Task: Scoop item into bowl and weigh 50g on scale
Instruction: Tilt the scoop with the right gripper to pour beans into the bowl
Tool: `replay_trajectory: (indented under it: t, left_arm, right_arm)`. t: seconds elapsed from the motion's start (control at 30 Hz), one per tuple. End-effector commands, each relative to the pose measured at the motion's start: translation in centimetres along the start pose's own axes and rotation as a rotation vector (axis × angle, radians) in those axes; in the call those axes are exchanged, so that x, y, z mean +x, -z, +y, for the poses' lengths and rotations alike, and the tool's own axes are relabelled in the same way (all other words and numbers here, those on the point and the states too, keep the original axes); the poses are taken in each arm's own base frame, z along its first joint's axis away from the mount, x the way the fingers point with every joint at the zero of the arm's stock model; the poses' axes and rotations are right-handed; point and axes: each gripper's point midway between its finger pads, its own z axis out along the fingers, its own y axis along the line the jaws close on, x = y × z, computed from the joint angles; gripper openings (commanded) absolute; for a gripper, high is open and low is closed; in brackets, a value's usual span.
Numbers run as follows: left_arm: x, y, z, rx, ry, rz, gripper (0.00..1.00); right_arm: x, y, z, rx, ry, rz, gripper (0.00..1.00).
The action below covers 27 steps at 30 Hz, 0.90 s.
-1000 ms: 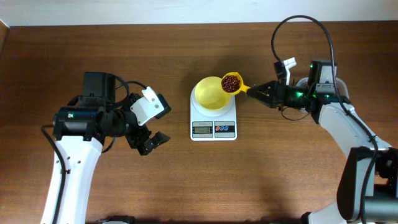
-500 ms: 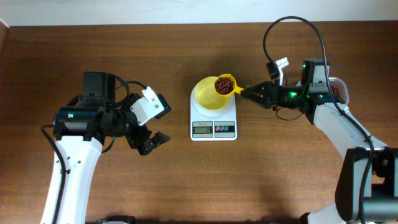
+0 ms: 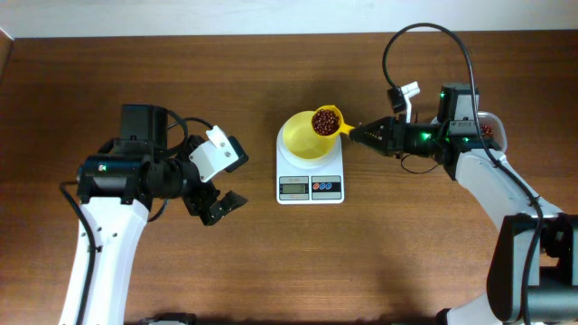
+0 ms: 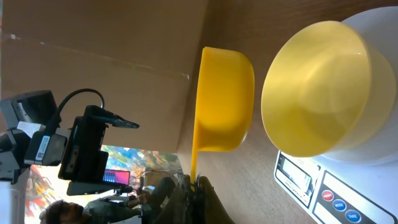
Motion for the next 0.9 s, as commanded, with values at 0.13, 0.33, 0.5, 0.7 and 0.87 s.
replay_trajectory:
  t: [0.13, 0.33, 0.5, 0.7, 0.87]
  left_arm:
    - [-0.2, 0.2, 0.1, -0.003, 0.008, -0.006, 0.99]
    - [-0.2, 0.2, 0.1, -0.003, 0.008, -0.005, 0.99]
    - [-0.2, 0.2, 0.1, -0.003, 0.008, -0.006, 0.99]
    - [-0.2, 0.2, 0.1, -0.003, 0.008, -0.005, 0.99]
    - [-0.2, 0.2, 0.1, -0.003, 0.008, -0.006, 0.99]
  right_arm:
    - [-0.9, -1.2, -0.3, 0.043, 0.125, -0.029, 0.04]
    - [-1.6, -1.1, -1.0, 0.097, 0.248, -0.056, 0.04]
    - [-2.1, -1.0, -1.8, 0.144, 0.274, -0.079, 0.04]
    - [-2.0, -1.0, -1.8, 0.152, 0.455, -0.064, 0.04]
    - [-1.9, -1.9, -2.2, 0.194, 0.518, -0.056, 0.04]
